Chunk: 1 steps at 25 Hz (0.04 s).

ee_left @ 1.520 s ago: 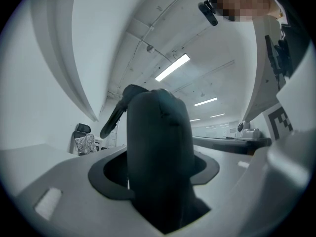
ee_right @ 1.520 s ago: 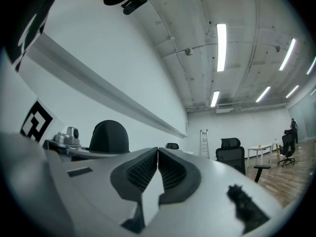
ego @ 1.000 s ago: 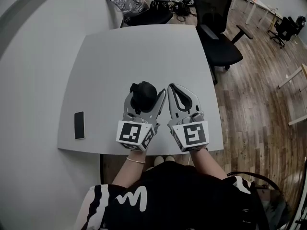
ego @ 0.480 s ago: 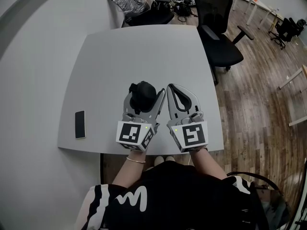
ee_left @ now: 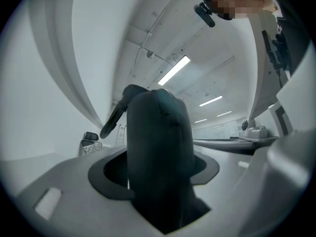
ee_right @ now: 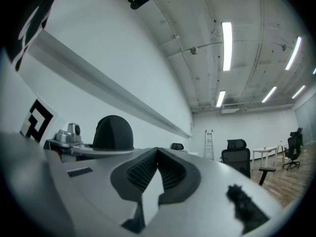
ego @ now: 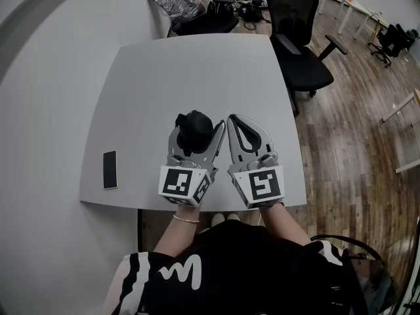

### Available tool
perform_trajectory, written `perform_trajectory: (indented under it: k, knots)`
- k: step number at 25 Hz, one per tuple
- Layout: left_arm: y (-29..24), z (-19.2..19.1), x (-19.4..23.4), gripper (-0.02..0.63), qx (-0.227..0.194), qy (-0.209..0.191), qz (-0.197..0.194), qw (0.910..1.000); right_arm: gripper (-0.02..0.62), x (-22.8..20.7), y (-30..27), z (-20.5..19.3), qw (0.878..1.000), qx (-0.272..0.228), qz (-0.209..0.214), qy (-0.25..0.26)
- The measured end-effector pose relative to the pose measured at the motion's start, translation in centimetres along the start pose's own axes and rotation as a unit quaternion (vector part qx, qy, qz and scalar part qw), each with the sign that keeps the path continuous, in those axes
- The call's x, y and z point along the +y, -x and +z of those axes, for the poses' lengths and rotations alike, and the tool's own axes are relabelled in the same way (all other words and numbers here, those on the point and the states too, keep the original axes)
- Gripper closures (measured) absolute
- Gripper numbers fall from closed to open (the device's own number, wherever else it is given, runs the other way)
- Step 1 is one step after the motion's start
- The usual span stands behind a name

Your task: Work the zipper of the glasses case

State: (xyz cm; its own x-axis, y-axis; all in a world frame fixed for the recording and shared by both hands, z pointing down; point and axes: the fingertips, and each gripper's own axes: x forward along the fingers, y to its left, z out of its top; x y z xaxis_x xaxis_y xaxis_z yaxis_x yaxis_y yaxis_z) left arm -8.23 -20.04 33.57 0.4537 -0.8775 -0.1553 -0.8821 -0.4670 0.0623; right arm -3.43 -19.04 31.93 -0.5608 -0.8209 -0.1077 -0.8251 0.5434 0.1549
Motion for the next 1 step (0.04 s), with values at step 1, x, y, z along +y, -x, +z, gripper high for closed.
perform_trajectory:
  k: [1]
  knots:
    - [-0.01, 0.03, 0.02, 0.319, 0.000, 0.000, 0.000, 1.0000, 0.589, 0.00, -0.01, 0.02, 1.000, 0.000, 0.000, -0.001]
